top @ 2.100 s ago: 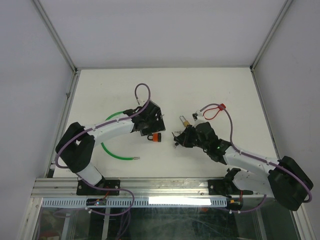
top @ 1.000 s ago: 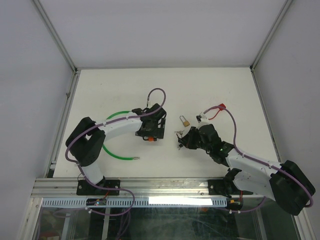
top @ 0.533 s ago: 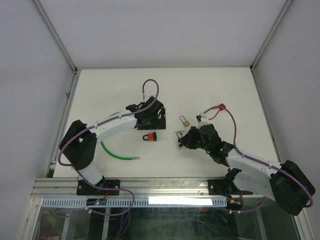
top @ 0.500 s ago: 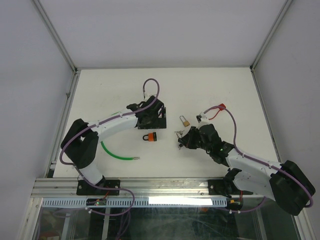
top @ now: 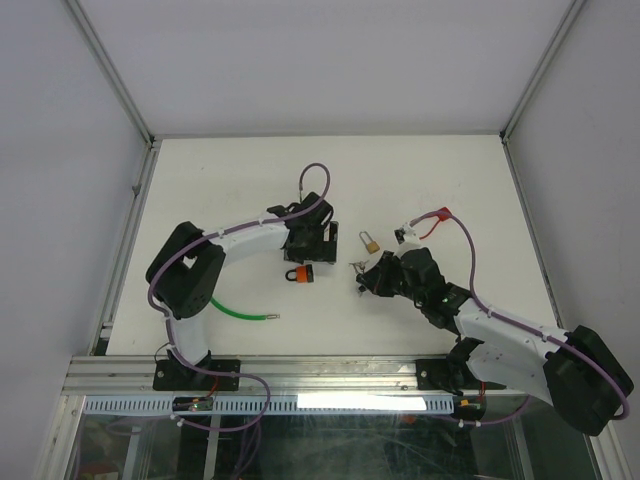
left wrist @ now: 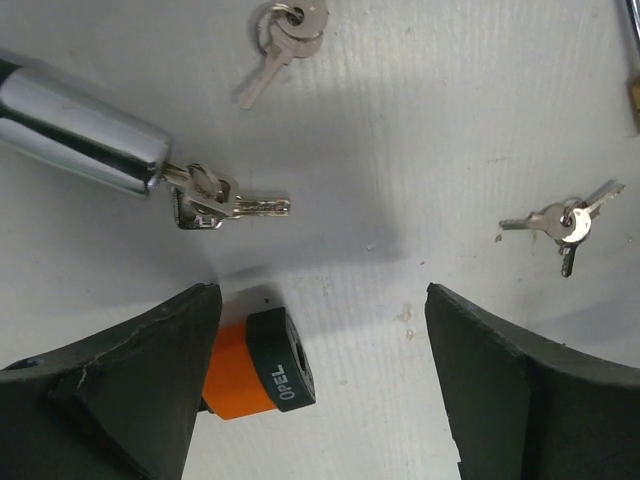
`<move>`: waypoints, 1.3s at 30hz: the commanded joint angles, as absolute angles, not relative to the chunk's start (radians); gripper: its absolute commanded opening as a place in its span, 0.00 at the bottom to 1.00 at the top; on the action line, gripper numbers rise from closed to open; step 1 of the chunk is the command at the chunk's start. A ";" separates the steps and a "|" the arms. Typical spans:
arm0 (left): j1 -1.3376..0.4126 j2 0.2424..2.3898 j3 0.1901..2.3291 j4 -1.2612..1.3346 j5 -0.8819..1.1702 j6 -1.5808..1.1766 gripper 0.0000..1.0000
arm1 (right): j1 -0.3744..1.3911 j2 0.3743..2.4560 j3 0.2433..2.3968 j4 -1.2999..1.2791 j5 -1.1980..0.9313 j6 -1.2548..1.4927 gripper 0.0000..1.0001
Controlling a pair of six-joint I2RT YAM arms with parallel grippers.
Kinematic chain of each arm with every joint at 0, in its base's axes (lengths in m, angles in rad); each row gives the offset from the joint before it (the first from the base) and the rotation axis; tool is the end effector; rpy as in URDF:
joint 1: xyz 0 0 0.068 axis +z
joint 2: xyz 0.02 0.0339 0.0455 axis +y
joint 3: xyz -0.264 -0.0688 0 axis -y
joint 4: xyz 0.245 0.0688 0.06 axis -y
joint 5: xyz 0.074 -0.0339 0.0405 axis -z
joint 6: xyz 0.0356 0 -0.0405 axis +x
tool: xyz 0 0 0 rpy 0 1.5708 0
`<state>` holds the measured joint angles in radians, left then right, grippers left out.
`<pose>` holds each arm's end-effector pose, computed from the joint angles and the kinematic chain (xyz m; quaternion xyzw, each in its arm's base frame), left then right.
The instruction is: Unlock with the key
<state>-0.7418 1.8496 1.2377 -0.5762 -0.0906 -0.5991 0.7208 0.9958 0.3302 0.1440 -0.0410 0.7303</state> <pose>0.2739 -0.2466 0.1741 0.0613 0.9789 -0.0832 0.1765 0.1502 0.1339 0.1763 -0.0062 0.8654 0.3456 0.3629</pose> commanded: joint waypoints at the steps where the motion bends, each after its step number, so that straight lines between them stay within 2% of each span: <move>1: -0.768 1.851 1.279 -0.527 0.000 -0.531 0.84 | 0.715 0.982 0.331 0.177 -0.029 0.718 0.00; 13: -0.820 1.789 1.236 -0.523 0.061 -0.473 0.77 | 0.713 0.982 0.330 0.176 -0.030 0.718 0.00; 25: -0.820 1.656 1.173 -0.567 0.062 -0.531 0.77 | 0.713 1.003 0.337 0.187 -0.045 0.721 0.00; 39: -0.801 1.550 1.124 -0.718 -0.202 -1.070 0.87 | 0.714 1.011 0.334 0.196 -0.053 0.723 0.00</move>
